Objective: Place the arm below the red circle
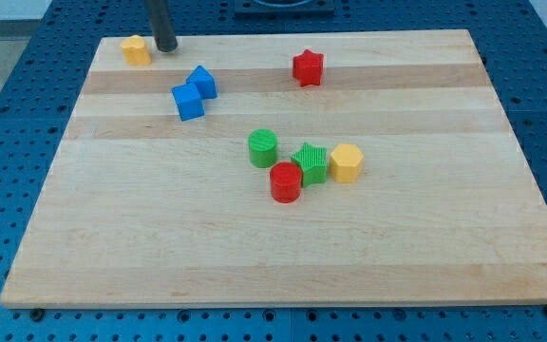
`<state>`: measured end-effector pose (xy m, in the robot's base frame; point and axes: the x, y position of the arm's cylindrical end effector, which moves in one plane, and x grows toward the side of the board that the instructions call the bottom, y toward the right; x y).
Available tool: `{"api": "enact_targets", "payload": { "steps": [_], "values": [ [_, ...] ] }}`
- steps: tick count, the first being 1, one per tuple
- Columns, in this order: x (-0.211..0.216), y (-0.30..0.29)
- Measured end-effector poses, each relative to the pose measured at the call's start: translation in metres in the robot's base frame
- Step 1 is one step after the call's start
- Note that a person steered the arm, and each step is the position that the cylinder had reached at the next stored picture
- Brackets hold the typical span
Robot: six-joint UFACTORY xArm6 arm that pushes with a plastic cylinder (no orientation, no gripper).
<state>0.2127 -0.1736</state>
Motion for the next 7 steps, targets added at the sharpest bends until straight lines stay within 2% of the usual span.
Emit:
{"api": "enact_targets", "payload": {
  "steps": [1, 3, 5, 7],
  "values": [
    [0.006, 0.041],
    [0.079, 0.086],
    [0.158, 0.09],
    [0.257, 0.085]
  ]
}}
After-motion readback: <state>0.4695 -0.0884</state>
